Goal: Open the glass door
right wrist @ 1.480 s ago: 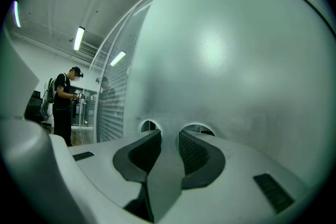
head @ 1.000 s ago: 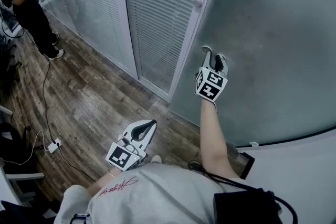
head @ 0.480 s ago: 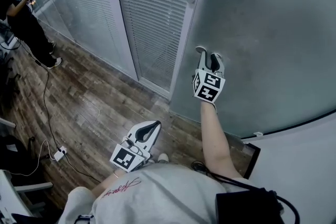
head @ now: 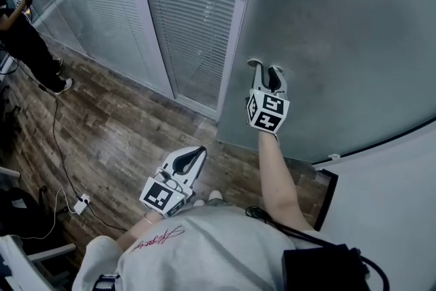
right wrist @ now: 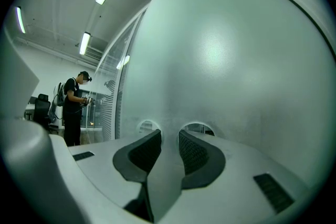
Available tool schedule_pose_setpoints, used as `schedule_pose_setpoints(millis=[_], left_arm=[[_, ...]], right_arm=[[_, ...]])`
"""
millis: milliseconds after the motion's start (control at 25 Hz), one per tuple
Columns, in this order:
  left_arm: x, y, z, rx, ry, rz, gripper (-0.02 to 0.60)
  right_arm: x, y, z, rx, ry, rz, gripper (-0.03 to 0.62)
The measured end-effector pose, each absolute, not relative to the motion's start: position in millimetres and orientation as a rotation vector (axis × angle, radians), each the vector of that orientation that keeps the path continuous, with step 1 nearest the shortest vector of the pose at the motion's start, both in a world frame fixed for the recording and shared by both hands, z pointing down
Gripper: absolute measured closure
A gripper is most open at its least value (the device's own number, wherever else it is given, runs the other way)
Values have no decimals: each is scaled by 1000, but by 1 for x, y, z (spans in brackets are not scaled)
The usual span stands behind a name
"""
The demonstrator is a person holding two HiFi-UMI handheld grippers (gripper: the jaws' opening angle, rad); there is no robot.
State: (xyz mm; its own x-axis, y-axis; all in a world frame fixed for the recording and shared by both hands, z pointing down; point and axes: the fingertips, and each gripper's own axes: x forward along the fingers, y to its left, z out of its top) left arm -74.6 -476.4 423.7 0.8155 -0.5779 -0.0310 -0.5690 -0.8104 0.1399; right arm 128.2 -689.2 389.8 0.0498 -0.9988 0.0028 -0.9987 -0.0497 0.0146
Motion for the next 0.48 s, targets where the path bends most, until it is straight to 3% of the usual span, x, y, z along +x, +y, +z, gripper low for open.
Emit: schedule_pose_setpoints(millis=[480], left_arm=[[-67,-450,431,2943,-690,-72,565]], right_arm=[[111,-646,391,2267,-2173,-31,480]])
